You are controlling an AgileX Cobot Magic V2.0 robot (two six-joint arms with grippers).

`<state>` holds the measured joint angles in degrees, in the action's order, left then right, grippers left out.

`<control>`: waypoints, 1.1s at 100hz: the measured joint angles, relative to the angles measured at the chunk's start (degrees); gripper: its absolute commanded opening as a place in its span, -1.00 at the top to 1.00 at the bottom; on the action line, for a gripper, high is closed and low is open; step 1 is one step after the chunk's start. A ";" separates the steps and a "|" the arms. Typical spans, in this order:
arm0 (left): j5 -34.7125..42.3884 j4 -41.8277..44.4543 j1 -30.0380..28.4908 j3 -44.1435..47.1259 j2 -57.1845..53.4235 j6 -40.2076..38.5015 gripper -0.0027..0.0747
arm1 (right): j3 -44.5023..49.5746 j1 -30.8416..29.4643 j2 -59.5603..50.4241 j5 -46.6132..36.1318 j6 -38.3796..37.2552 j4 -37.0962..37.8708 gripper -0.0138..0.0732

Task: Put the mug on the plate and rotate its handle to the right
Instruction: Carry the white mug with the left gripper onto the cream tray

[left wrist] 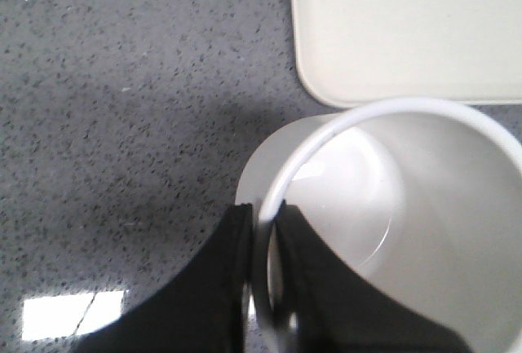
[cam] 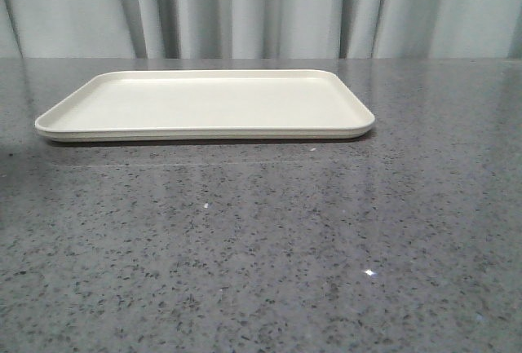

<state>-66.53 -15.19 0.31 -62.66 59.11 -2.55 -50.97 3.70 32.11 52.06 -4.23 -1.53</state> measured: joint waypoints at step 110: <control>-3.07 1.68 21.48 -42.54 48.63 -4.62 0.98 | 0.00 0.00 0.00 -0.36 0.00 0.00 -0.52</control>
<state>-69.59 -13.51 21.79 -105.19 107.75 -7.17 -50.97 3.70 32.11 51.70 -4.23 -1.53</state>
